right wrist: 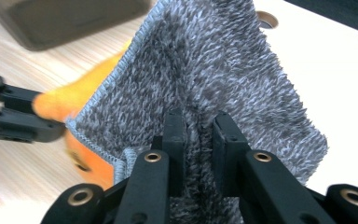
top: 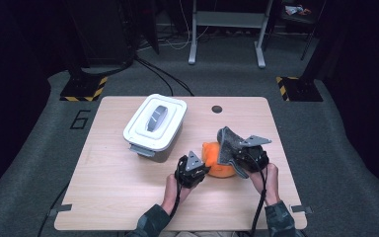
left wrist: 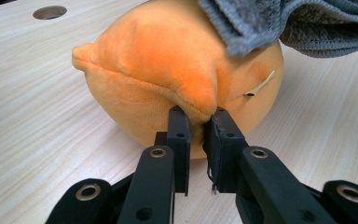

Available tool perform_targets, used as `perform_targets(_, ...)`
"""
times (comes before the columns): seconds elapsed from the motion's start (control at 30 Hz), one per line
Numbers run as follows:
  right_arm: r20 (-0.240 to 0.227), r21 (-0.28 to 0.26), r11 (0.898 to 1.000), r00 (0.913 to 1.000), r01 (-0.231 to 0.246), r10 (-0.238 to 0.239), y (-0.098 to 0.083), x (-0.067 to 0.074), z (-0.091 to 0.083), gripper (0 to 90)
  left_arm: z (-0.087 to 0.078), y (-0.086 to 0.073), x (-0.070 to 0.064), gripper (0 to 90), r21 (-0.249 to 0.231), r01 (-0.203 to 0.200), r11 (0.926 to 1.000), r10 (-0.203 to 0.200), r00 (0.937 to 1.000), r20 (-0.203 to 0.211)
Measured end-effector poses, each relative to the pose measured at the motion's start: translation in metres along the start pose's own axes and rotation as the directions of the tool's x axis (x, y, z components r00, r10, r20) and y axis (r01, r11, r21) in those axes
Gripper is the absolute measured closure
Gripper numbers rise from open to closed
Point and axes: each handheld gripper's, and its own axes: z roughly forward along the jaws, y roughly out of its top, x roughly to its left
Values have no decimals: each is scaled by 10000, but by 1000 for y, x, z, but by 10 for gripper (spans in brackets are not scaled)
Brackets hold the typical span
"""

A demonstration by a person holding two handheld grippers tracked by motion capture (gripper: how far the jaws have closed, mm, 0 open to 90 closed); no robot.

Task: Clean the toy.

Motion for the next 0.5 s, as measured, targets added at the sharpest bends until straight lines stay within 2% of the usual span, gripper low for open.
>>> perform_targets(0.33,518,495,9967,9968,-638,613,-16,-20,2,774,0,0,0,802,15,-2,10000,2,10000,0)
perform_targets(0.5,561,734,9930,9945,-921,881,-25,-29,8,774,0,-1,1,802,44,-9,10000,9,10000,-2)
